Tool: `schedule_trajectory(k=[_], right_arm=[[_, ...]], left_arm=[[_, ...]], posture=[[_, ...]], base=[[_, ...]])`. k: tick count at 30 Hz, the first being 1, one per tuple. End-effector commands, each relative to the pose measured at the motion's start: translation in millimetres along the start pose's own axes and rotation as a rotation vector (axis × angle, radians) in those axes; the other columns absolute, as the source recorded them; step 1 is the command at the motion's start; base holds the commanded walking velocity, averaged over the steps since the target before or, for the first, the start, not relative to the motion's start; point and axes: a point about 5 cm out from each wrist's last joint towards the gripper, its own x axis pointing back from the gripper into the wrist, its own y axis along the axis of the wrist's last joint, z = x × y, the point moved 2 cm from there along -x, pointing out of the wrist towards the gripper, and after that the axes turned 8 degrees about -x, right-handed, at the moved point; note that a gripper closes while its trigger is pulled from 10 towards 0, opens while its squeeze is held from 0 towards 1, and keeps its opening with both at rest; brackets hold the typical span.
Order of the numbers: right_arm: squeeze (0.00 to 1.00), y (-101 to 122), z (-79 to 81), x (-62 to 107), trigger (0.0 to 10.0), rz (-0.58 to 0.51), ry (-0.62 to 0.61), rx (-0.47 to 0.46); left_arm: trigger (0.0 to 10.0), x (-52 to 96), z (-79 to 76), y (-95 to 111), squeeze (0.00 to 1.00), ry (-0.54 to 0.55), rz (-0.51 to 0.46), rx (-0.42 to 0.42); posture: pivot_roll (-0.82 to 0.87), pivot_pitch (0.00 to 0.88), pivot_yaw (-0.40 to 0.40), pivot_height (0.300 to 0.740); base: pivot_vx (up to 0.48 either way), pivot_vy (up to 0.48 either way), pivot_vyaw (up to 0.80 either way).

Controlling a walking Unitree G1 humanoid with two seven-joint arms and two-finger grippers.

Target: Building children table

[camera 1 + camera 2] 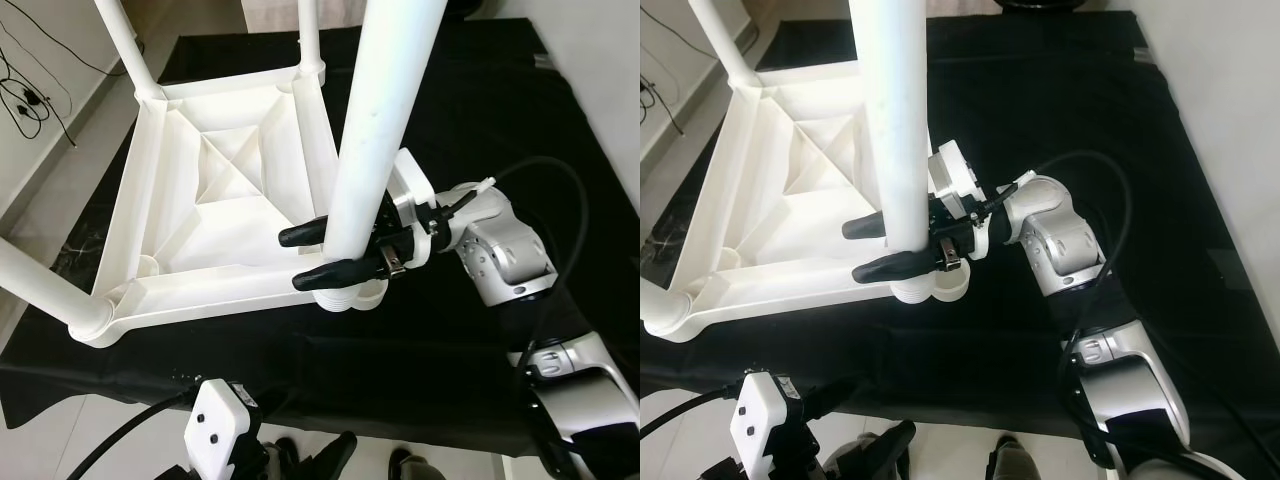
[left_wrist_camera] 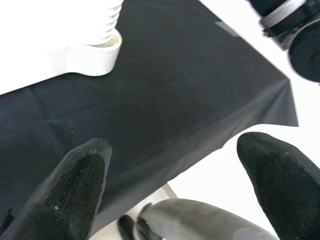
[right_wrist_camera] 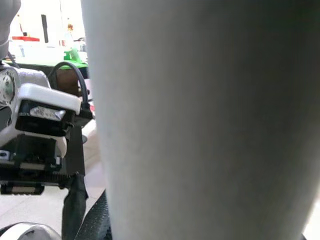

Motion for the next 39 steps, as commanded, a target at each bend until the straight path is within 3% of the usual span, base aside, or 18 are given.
schedule_trajectory(k=[1,20,32,39], right_arm=[[0.0,4.1,0.5,-3.0,10.0,0.012,0.033,0.021],[0.0,9.0,2.0,2.1,10.0,0.043,0.104,0.006],[0.0,20.6,-13.5,4.5,10.0,0.047,0.074,0.051],[0.0,24.3,-13.8,6.7,10.0,0.045,0.078,0.053]], left_arm=[[10.0,4.1,-6.9,-1.5,0.0,-0.023,0.021,0.024],[10.0,12.9,-23.5,0.2,0.0,-0.056,0.013,0.082],[10.0,17.6,-32.1,-1.7,0.0,-0.072,0.013,0.111],[10.0,19.4,-34.0,-1.7,0.0,-0.073,0.011,0.117]], posture=[[0.1,0.379,0.076,0.74],[0.11,0.418,0.076,0.74],[0.13,0.447,0.076,0.74],[0.13,0.46,0.079,0.74]], base=[[0.0,0.0,0.0],[0.0,0.0,0.0],[0.0,0.0,0.0],[0.0,0.0,0.0]])
